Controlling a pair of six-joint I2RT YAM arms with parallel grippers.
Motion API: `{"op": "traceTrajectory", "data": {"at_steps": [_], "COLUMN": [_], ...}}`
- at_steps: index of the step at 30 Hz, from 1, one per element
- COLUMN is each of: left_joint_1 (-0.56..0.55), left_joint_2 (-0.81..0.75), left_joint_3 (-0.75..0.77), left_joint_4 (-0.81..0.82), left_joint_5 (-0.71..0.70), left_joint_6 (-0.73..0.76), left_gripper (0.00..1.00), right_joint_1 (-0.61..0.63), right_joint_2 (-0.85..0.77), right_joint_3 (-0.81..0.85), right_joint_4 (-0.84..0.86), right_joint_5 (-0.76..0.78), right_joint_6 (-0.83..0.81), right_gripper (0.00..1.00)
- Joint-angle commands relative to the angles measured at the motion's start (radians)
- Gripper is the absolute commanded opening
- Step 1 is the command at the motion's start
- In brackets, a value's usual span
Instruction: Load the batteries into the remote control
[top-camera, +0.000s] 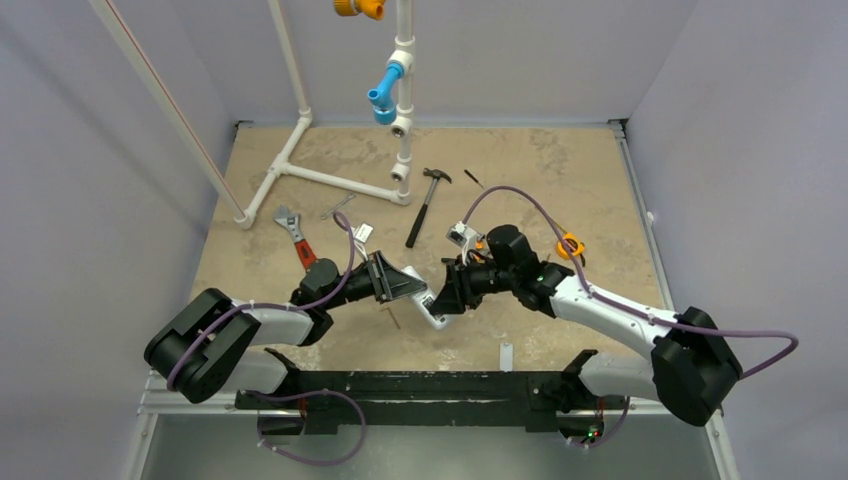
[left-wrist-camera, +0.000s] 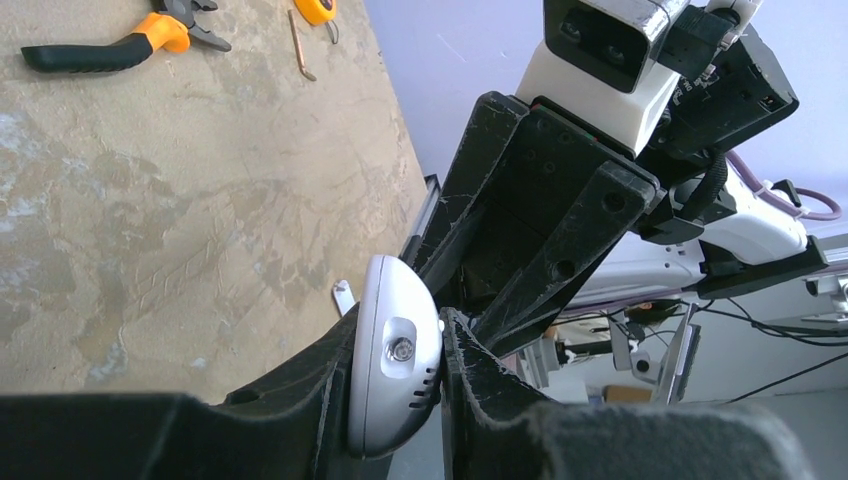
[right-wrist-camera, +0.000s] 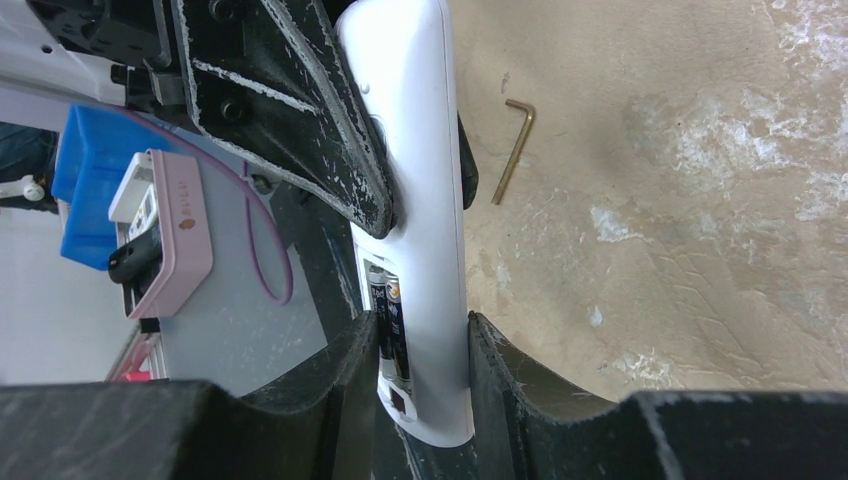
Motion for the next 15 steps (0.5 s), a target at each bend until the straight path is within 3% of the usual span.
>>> {"op": "traceTrajectory", "data": {"at_steps": [1,5,7,13,15], "left_joint_1": [-0.004,-0.004,-0.004,-0.004,-0.004], "left_joint_2": [-0.016,-0.016,-0.014,0.008,0.028], "left_joint_3": [0.031,0.033,0.033,0.035,0.041], "left_joint_4": [0.081,0.080,0.080,0.089,0.102], "left_joint_5": [0.030,0.029,0.029,0.039,0.051], "left_joint_6": [-0.019,-0.019,-0.019,-0.012,-0.012], "left_gripper": [0.00,0.00,0.00,0.00,0.00], "right_joint_1": [0.008,0.009,0.010,0.010,0.010], "right_joint_2": [0.014,0.014,0.008,-0.057,-0.083], "right_joint_3": [0.039,0.047,0.047,0.034,0.041], "right_joint_4": [-0.069,-0.085,-0.087,-0.046,-0.038], "right_joint_5": [0.138,0.155,0.157,0.128,0.101], "right_joint_6": [-0.055,-0.065,-0.068,-0.070,-0.067], "right_gripper": [0.12,0.05,0.07,0.64,0.72]}}
